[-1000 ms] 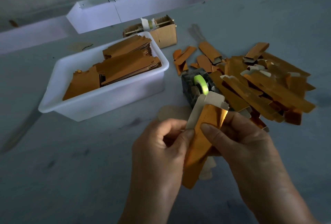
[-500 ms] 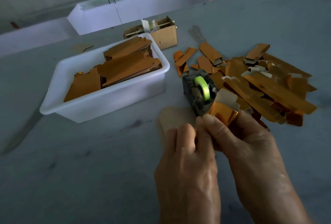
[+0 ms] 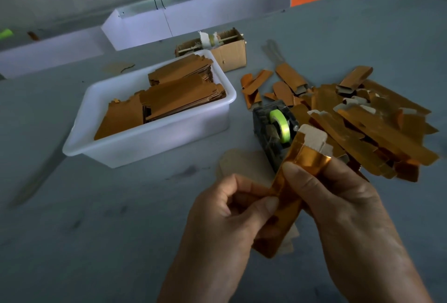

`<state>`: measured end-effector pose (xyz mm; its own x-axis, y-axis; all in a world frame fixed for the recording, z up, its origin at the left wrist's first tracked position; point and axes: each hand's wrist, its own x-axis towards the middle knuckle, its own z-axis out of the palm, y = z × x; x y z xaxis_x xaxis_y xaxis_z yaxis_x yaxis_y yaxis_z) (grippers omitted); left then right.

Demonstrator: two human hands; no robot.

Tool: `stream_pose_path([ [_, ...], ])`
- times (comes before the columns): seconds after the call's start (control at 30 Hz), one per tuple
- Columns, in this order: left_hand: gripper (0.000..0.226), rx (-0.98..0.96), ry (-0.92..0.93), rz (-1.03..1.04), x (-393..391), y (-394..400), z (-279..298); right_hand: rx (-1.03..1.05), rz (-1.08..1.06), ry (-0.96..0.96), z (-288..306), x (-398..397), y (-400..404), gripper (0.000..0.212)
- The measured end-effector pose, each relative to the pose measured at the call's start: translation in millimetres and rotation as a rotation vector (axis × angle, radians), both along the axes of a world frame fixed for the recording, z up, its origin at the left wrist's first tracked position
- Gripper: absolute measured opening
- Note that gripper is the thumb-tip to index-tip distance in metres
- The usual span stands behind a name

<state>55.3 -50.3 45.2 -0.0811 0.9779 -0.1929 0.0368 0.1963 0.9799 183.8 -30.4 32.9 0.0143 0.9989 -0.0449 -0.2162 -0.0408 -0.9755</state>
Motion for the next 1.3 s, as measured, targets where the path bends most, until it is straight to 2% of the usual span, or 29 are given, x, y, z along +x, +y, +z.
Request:
stream_pose_path([
  [0.1, 0.021, -0.010, -0.081, -0.102, 0, 1, 0, 0.010, 0.021, -0.134, 3, 5, 3, 0.038],
  [0.17, 0.028, 0.027, -0.031, -0.063, 5, 2, -2, 0.042, 0.023, -0.263, 8, 10, 5, 0.041],
  [0.2, 0.025, 0.039, -0.044, -0.014, 8, 3, -4, 0.068, -0.006, -0.320, 10, 15, 7, 0.041],
  [0.27, 0.012, 0.021, -0.122, 0.102, 10, 6, -6, 0.113, -0.137, -0.428, 11, 29, 12, 0.035],
  [0.37, 0.011, 0.022, -0.166, 0.183, 5, 6, -10, 0.111, -0.280, -0.520, 4, 59, 25, 0.016],
  [0.53, 0.014, -0.028, -0.214, 0.173, 0, 7, -21, 0.006, -0.135, -0.593, -8, 75, 34, 0.014],
  [0.63, 0.011, -0.031, -0.273, 0.174, 5, 7, -21, 0.056, -0.074, -0.666, -6, 64, 35, 0.012],
  [0.73, 0.018, -0.015, -0.323, 0.182, 11, 10, -19, 0.128, -0.105, -0.776, -3, 56, 39, 0.007],
  [0.87, 0.017, -0.027, -0.474, 0.165, 20, 15, -17, 0.165, -0.032, -0.980, -2, 47, 42, 0.022],
  [0.93, 0.019, -0.027, -0.504, 0.149, 24, 18, -17, 0.123, 0.007, -1.007, -3, 44, 44, 0.021],
  [1.07, 0.034, 0.004, -0.354, 0.206, 30, 21, -20, 0.082, 0.022, -0.988, -6, 41, 48, 0.007],
  [1.23, 0.015, 0.044, -0.289, 0.211, 32, 25, -23, 0.037, 0.008, -0.961, -10, 40, 51, 0.016],
  [1.3, 0.013, 0.037, -0.280, 0.190, 33, 26, -24, 0.043, 0.008, -0.911, -9, 40, 51, 0.009],
])
